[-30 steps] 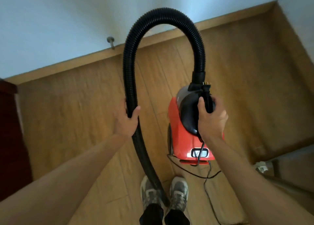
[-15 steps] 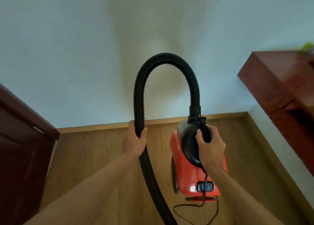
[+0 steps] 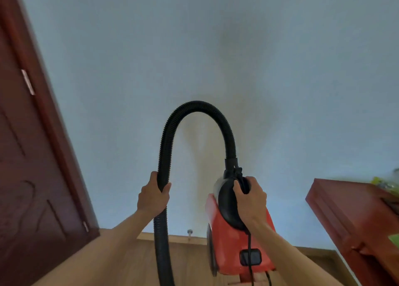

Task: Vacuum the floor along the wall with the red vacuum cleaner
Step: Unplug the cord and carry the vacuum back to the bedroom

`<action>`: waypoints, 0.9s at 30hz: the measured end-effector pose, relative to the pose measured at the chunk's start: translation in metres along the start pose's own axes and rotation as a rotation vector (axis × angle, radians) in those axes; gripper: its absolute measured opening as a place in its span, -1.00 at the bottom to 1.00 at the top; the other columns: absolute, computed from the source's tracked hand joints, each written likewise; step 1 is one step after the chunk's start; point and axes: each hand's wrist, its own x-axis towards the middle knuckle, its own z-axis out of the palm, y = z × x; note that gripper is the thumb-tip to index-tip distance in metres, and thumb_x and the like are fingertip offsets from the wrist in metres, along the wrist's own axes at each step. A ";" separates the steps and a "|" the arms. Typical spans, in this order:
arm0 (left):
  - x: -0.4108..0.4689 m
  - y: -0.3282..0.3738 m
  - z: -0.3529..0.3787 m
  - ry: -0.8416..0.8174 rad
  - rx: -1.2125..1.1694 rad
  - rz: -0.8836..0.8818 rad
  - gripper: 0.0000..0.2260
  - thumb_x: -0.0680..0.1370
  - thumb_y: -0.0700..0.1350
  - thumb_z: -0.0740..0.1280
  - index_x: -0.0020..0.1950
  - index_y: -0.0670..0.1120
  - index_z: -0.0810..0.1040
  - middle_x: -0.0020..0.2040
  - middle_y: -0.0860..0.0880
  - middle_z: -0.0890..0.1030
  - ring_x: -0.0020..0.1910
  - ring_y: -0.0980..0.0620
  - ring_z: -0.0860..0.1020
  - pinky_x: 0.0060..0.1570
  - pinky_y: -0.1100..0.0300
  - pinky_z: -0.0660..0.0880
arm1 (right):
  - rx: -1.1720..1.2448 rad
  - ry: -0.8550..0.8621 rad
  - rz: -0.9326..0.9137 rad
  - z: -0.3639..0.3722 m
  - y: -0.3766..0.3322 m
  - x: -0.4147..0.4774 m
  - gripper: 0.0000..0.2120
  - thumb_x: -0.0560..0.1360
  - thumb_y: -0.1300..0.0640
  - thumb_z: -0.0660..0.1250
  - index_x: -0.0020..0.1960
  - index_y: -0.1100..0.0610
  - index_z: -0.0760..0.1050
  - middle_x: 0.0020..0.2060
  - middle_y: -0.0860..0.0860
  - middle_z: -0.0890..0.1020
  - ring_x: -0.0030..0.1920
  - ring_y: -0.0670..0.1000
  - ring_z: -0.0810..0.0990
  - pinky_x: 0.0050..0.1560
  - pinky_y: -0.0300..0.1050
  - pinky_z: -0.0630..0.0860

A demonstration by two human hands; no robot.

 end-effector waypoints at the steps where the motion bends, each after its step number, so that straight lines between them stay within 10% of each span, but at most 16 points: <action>1: -0.003 0.006 -0.013 0.017 0.005 -0.007 -0.77 0.62 0.00 0.29 0.22 0.00 0.35 -0.17 -0.02 0.58 -0.29 0.00 0.58 -0.40 0.20 0.40 | 0.006 -0.016 -0.019 0.001 -0.011 0.003 -0.93 0.59 -0.01 0.29 0.00 -0.02 0.47 -0.22 -0.12 0.59 -0.21 -0.11 0.58 -0.29 -0.21 0.45; 27: -0.318 -0.011 -0.365 0.828 0.291 -0.426 -0.56 0.61 0.03 0.29 0.42 -0.04 0.23 -0.04 -0.07 0.60 -0.13 -0.14 0.62 -0.14 0.00 0.58 | 0.346 -0.671 -0.440 0.100 -0.270 -0.230 -0.83 0.59 0.02 0.33 0.05 0.04 0.35 -0.24 -0.17 0.47 -0.21 -0.05 0.52 -0.16 -0.13 0.51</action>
